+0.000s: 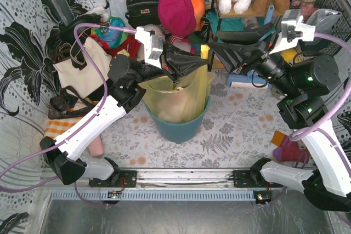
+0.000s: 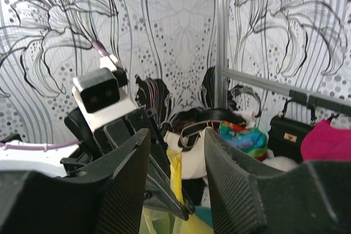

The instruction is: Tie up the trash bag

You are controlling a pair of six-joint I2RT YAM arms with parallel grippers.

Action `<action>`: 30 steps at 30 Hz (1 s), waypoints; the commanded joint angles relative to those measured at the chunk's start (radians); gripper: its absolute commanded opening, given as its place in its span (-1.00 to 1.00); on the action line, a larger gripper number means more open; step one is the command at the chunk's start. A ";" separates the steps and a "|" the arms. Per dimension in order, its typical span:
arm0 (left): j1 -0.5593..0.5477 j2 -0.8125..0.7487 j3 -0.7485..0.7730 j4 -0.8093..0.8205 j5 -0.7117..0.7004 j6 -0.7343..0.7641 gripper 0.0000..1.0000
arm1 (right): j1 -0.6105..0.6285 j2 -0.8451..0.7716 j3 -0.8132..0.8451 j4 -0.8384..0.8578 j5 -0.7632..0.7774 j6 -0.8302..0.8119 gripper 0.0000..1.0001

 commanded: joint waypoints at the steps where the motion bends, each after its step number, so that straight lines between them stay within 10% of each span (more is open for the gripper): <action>1: 0.006 0.003 0.006 0.014 0.010 -0.004 -1.00 | -0.002 0.017 0.030 -0.073 -0.031 0.000 -0.10; 30: 0.006 0.005 -0.001 0.029 0.009 -0.017 -1.00 | -0.002 0.018 0.002 -0.087 0.011 -0.016 -0.17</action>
